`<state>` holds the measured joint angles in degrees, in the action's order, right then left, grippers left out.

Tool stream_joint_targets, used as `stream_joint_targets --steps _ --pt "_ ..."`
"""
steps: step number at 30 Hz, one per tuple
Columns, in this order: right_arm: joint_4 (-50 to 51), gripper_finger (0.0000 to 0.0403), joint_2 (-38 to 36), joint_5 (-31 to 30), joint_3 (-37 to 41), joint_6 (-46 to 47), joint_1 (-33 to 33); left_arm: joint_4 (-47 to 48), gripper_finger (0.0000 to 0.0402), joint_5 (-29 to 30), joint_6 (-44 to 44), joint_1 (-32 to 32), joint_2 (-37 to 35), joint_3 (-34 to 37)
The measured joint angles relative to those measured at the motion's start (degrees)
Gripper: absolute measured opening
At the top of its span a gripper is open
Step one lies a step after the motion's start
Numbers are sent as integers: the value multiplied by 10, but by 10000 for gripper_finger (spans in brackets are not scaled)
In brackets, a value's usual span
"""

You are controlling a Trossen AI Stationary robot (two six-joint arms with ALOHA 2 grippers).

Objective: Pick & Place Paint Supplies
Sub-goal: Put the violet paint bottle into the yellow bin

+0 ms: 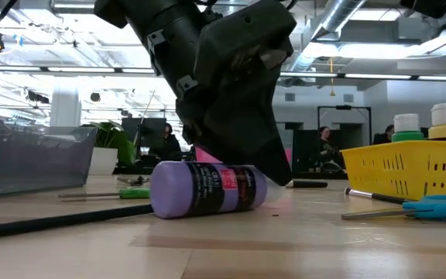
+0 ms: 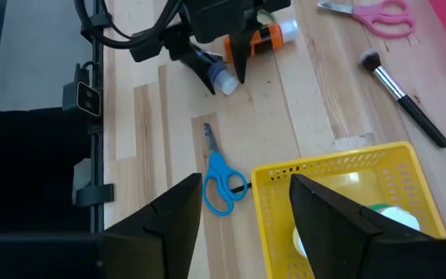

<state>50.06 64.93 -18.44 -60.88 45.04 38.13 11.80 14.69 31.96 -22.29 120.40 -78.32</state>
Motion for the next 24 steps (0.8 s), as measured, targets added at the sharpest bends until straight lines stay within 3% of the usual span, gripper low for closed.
stream_joint_targets --steps 17,24 --pt "-1 191 0 0 0 0 1 -43 6 -20 -19 8 -15 1" --pt "-10 191 0 1 0 -1 2 -38 36 -27 -59 5 -34 1"
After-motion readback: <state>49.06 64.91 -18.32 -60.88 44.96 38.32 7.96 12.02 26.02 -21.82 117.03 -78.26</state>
